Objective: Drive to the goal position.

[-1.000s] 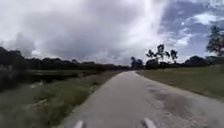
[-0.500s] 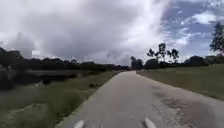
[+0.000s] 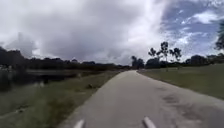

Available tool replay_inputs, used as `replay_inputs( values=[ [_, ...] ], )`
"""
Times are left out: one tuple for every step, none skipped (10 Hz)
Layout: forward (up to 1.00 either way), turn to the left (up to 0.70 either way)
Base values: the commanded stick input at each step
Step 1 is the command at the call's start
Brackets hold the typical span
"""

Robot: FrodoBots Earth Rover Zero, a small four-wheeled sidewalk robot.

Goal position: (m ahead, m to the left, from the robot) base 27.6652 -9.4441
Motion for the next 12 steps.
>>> replay_inputs(
  values=[
    [0.7, -0.35],
    [0.7, -0.15],
    [0.7, -0.05],
    [0.7, 0.0],
    [0.7, 0.0],
    [0.7, 0.0],
    [0.7, 0.0],
    [0.7, 0.0],
    [0.7, 0.0],
    [0.7, 0.0],
    [0.7, 0.0],
    [0.7, 0.0]
  ],
)
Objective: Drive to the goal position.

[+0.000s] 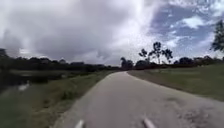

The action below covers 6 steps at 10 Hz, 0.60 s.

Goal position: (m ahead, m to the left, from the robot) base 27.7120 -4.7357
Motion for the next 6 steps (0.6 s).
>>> replay_inputs(
  values=[
    [0.7, 0.0],
    [0.7, -0.01],
    [0.7, -0.19],
    [0.7, -0.33],
    [0.7, -0.34],
    [0.7, -0.13]
  ],
)
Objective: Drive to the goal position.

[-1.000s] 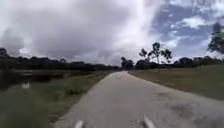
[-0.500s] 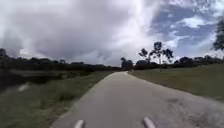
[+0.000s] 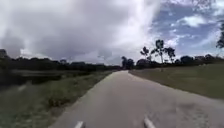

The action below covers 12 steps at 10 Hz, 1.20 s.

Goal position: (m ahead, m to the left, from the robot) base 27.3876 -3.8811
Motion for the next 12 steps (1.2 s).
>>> replay_inputs(
  values=[
    [0.7, 0.0],
    [0.7, 0.0],
    [0.7, 0.0],
    [0.7, 0.0],
    [0.7, 0.0],
    [0.7, 0.0],
    [0.7, 0.0],
    [0.7, 0.0],
    [0.7, 0.0],
    [0.7, 0.0],
    [0.7, 0.0],
    [0.7, 0.0]
  ],
)
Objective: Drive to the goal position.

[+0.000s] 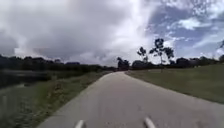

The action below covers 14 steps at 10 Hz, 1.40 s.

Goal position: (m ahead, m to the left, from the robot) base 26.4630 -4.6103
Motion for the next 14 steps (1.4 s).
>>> replay_inputs(
  values=[
    [0.7, 0.0],
    [0.7, 0.0],
    [0.7, 0.0],
    [0.7, 0.0],
    [0.7, 0.0],
    [0.7, 0.0],
    [0.7, 0.0],
    [0.7, 0.0],
    [0.7, 0.0],
    [0.7, 0.0],
    [0.7, 0.0],
    [0.7, 0.0],
    [0.7, 0.0],
    [0.7, 0.0]
  ],
)
